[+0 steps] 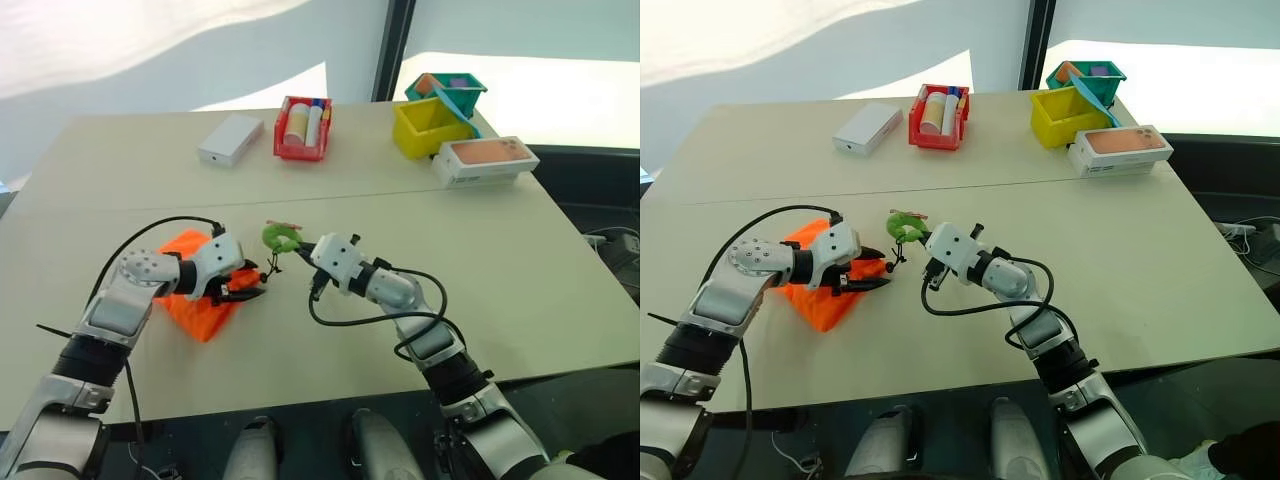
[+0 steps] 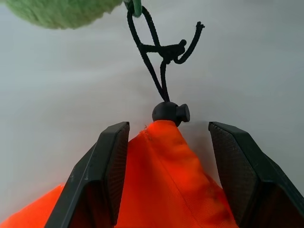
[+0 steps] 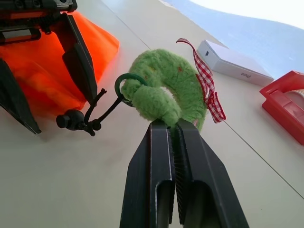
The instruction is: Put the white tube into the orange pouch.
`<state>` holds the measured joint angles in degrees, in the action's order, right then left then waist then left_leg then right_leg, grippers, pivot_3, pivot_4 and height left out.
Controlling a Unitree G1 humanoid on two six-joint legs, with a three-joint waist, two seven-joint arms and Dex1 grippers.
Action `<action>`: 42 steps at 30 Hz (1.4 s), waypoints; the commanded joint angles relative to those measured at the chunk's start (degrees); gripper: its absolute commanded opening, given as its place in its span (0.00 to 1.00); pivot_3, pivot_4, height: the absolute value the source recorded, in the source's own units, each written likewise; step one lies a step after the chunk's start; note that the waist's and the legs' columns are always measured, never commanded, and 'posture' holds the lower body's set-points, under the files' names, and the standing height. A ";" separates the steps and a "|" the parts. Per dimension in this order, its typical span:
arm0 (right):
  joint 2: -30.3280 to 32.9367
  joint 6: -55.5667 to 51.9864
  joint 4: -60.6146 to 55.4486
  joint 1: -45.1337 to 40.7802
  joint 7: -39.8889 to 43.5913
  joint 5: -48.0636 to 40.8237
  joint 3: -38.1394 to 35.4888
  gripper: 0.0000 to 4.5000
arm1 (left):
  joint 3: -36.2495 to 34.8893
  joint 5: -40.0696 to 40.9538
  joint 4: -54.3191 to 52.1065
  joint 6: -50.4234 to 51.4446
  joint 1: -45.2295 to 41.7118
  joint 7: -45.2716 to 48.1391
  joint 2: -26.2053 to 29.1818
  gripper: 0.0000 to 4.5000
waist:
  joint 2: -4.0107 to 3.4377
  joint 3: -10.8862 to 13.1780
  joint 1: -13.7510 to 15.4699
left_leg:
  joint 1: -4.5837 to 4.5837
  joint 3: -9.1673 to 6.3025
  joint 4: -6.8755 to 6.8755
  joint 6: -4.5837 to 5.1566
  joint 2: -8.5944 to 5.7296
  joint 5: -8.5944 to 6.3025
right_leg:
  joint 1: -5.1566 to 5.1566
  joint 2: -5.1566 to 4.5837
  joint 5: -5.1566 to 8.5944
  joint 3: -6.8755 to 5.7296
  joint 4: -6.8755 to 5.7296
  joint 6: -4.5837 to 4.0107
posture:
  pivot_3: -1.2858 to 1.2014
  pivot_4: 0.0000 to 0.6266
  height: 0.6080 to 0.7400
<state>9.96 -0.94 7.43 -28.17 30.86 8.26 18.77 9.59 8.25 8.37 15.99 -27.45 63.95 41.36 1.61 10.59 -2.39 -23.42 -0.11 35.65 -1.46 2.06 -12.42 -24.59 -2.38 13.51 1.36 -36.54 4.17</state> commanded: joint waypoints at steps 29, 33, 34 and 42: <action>0.09 0.32 -3.09 -0.20 -0.43 0.55 0.14 0.00 | 1.47 1.38 5.49 9.77 -6.53 4.88 -2.04 0.04 | 0.00 0.00 -0.05 | 0.02 -0.12 0.39 0.01 -0.06 -0.01 | 0.00 -0.02 0.19 0.00 -0.56 0.01 | 0.52 0.24 1.00; 0.20 0.12 -3.35 -0.21 -0.62 0.59 -0.08 0.00 | 1.59 0.75 5.08 8.76 -5.94 4.80 -1.42 0.04 | 0.00 0.00 -0.06 | 0.02 -0.12 0.39 0.01 -0.06 -0.01 | 0.00 -0.02 0.19 0.00 -0.56 0.01 | 0.52 0.24 1.00; 0.34 0.09 -3.47 -0.16 -0.87 0.71 -0.31 0.00 | 1.55 0.63 4.85 8.32 -5.53 5.00 -0.97 0.04 | 0.00 0.00 -0.07 | 0.02 -0.12 0.39 0.01 -0.06 -0.01 | 0.00 -0.02 0.19 0.00 -0.56 0.00 | 0.52 0.24 1.00; 3.47 -3.45 -2.26 -0.63 -6.81 3.77 -4.47 0.00 | -0.27 0.40 2.27 4.32 0.18 6.67 5.79 0.04 | 0.00 0.00 -0.13 | 0.04 -0.11 0.36 0.00 -0.04 -0.01 | -0.01 -0.05 0.21 0.00 -0.57 -0.03 | 0.52 0.24 1.00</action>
<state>13.32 -4.27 6.87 -28.12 25.68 11.65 16.01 10.42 9.20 10.96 20.62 -28.45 70.22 45.77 1.61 10.59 -2.52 -23.39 -0.21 36.01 -1.45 2.01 -12.43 -24.60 -2.43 13.72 1.36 -37.11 4.13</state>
